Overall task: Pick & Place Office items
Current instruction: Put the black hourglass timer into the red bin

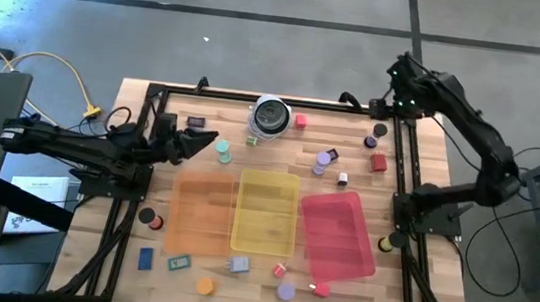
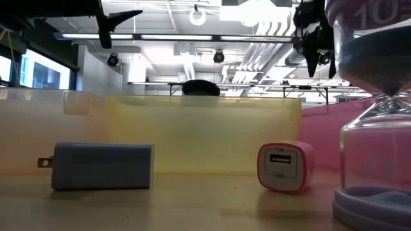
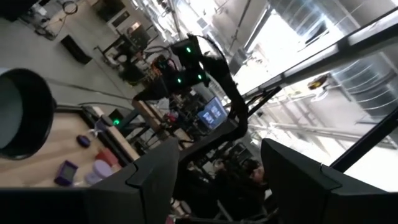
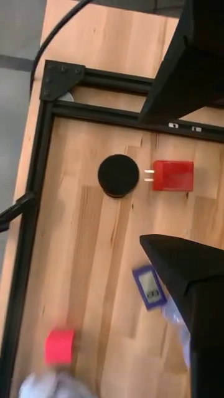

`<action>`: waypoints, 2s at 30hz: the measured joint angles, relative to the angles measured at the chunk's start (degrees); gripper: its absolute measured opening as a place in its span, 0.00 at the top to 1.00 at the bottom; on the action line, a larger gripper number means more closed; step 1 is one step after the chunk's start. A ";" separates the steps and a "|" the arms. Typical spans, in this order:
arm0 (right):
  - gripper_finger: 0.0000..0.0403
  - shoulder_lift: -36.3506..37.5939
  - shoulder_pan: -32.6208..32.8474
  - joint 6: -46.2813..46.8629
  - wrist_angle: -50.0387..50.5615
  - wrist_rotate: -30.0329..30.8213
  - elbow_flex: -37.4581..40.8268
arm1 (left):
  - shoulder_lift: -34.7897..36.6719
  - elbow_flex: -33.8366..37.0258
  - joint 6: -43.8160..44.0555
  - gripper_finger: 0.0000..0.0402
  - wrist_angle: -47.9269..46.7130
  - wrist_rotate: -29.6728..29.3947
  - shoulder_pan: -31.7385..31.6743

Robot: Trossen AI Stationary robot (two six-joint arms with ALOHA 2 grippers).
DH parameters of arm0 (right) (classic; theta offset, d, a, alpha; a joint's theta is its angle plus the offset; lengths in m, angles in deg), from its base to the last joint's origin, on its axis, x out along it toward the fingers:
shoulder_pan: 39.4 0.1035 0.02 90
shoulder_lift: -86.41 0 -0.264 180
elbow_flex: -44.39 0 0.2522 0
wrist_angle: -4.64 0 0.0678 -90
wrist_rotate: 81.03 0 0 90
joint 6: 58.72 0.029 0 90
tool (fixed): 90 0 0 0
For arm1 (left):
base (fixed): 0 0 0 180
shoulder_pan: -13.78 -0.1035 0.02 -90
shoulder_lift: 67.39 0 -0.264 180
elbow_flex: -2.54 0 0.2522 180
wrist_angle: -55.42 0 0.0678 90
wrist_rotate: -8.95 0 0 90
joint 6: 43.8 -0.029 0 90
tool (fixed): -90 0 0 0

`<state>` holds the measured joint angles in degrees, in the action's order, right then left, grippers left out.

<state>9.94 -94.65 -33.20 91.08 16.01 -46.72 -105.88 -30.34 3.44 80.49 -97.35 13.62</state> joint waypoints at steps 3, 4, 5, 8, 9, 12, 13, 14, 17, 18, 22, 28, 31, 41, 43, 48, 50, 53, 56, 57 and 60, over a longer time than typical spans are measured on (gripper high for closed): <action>0.28 -3.13 -1.46 -0.02 0.07 -0.05 0.02 | -1.18 0.00 -0.59 0.44 0.40 -0.12 -0.33; 0.28 -3.85 -1.49 -0.08 0.07 -0.17 0.02 | -1.54 0.00 -0.75 0.44 0.50 -0.17 -0.58; 0.28 -4.50 -1.53 -0.17 0.10 -0.17 0.11 | -1.81 0.00 -0.68 0.44 0.54 -0.21 -0.87; 0.28 -6.17 -1.76 1.09 -0.01 -0.85 1.26 | -2.55 0.00 0.61 0.44 0.61 -0.34 -1.67; 0.28 -6.44 -2.02 1.68 -0.30 -0.87 1.82 | -2.65 0.00 0.64 0.44 0.49 -0.35 -1.82; 0.28 -6.52 -2.28 2.93 -1.94 0.66 3.01 | -2.67 0.00 0.65 0.44 0.23 -0.33 -2.08; 0.28 -6.48 -2.30 3.54 -2.39 1.28 3.49 | -2.67 0.00 0.59 0.44 0.28 -0.33 -2.08; 0.28 -6.48 -2.31 4.19 -2.81 1.64 3.83 | -2.67 0.00 0.48 0.44 0.28 -0.33 -2.08; 0.28 -6.48 -2.23 6.33 -3.66 2.02 4.37 | -2.67 0.00 0.42 0.44 0.26 -0.33 -2.08; 0.28 -6.46 -2.23 7.40 -3.92 1.83 4.76 | -2.67 0.00 0.42 0.44 0.26 -0.33 -2.08; 0.28 -6.48 -1.82 7.71 -5.23 3.38 7.03 | -2.67 0.00 0.40 0.44 0.24 -0.38 -2.08; 0.28 -6.47 1.21 10.08 -9.48 9.44 10.47 | -2.67 0.00 0.36 0.44 0.24 -1.08 -2.08; 0.28 -6.47 1.18 11.78 -12.36 7.96 12.70 | -2.67 0.00 0.35 0.44 0.22 -1.17 -2.08; 0.28 -6.48 1.11 13.70 -18.95 9.57 18.73 | -2.67 0.00 0.07 0.44 -0.03 -1.26 -2.08; 0.28 -6.46 1.07 13.71 -20.18 9.59 19.45 | -2.67 0.00 0.07 0.44 -0.11 -1.27 -2.08; 0.28 -6.46 1.09 12.99 -24.97 9.07 22.06 | -2.67 0.00 0.18 0.44 -0.27 -1.27 -2.08; 0.28 -6.46 1.09 12.39 -26.24 9.18 22.82 | -2.67 0.00 0.18 0.44 -0.25 -1.27 -2.08; 0.28 -6.46 1.08 12.20 -27.77 10.13 23.30 | -2.67 0.00 0.20 0.44 -0.25 -1.29 -2.08; 0.28 -6.46 1.07 11.19 -29.50 9.56 23.76 | -2.67 0.00 0.21 0.44 -0.25 -1.29 -2.08; 0.28 -6.46 1.09 10.87 -29.99 9.48 24.00 | -2.67 0.00 0.22 0.44 -0.27 -1.29 -2.08; 0.28 -6.46 1.09 10.70 -30.73 9.33 24.88 | -2.67 0.00 0.24 0.44 -0.27 -1.32 -2.08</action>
<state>3.48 -93.55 -22.50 60.35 25.34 -21.83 -108.56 -30.34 3.68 80.22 -98.66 11.54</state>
